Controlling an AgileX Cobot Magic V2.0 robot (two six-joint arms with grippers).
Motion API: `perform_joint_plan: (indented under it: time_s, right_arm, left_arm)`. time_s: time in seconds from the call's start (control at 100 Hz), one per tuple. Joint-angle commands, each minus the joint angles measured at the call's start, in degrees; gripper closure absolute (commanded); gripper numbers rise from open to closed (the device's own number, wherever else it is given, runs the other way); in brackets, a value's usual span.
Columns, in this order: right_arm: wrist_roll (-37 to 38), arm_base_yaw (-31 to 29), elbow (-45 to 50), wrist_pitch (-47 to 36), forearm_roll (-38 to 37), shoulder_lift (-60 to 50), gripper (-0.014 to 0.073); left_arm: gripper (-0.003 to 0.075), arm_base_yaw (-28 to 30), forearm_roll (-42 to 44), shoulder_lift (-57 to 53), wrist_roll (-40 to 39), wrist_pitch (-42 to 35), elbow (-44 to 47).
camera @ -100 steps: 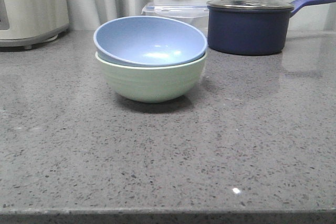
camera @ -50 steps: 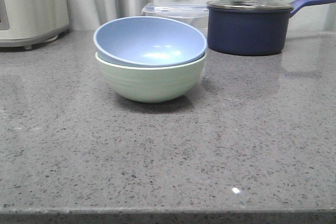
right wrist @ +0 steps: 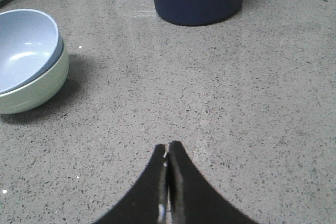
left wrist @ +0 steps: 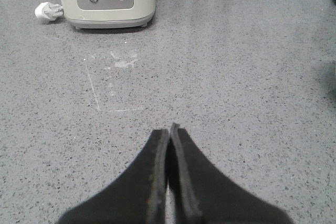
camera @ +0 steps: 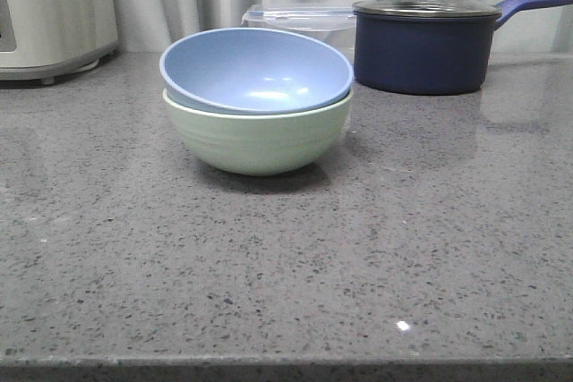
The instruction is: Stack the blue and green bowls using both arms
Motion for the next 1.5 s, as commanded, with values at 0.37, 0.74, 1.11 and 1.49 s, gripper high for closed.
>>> perform_joint_plan:
  time_s: [0.37,0.74,1.11,1.49]
  right_arm:
    - [-0.4,-0.3,-1.4,-4.5,-0.4,0.4,0.0661]
    - [-0.4,-0.3,-1.4,-4.5,-0.4,0.4,0.0661]
    - [-0.4,-0.3,-1.4,-4.5,-0.4,0.4,0.0661]
    - [-0.4,-0.3,-1.4,-4.5,-0.4,0.5,0.0661]
  left_arm:
    - [0.0741,0.2,-0.3,0.4,0.0,-5.0,-1.6]
    - [0.0741,0.2,-0.3,0.4,0.0,-5.8,-0.7]
    - [0.0741,0.4,0.6,-12.6,0.0,-17.9,13.4]
    - [0.0741,0.4,2.0,-20.8,0.0,-26.5,23.8]
